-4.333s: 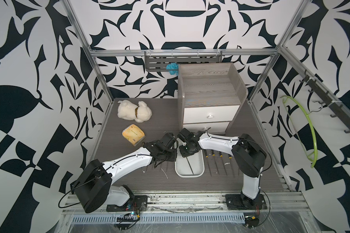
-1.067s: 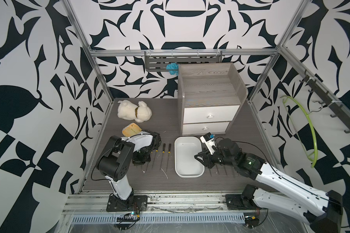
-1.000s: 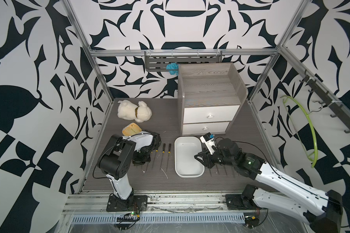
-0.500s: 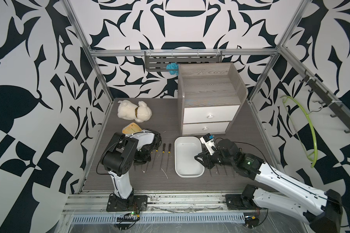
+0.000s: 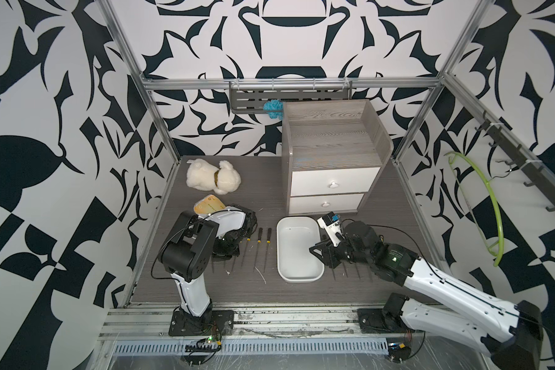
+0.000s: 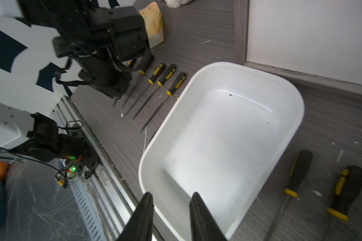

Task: Take the file tool out of the storage box
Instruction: Place the file tool at the center of the board, then reset both arms

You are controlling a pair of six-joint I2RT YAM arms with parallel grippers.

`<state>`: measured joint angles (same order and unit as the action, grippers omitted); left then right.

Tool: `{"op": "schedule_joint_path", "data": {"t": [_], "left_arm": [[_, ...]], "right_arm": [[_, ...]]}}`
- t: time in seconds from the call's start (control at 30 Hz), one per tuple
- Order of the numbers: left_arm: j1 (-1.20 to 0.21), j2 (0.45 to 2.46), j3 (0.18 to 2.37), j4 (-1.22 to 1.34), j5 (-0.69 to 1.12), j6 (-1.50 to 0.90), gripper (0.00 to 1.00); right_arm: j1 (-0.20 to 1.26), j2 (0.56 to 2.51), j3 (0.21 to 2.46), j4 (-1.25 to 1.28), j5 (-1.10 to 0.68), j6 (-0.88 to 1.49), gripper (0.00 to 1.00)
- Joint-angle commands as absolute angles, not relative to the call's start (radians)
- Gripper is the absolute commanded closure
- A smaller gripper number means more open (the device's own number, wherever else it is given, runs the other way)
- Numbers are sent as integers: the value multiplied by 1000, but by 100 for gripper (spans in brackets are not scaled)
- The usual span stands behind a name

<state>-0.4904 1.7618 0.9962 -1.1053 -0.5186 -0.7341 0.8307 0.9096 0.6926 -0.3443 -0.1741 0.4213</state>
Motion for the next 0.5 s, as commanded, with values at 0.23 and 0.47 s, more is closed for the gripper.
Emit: {"op": "schedule_joint_path", "data": {"t": [0.23, 0.47], "left_arm": [[-355, 1079, 612, -128, -491, -409, 1], [-245, 1152, 498, 251, -534, -160, 1]], "right_arm": [[825, 891, 774, -305, 285, 180, 14], [702, 988, 479, 340, 690, -246, 1]]}}
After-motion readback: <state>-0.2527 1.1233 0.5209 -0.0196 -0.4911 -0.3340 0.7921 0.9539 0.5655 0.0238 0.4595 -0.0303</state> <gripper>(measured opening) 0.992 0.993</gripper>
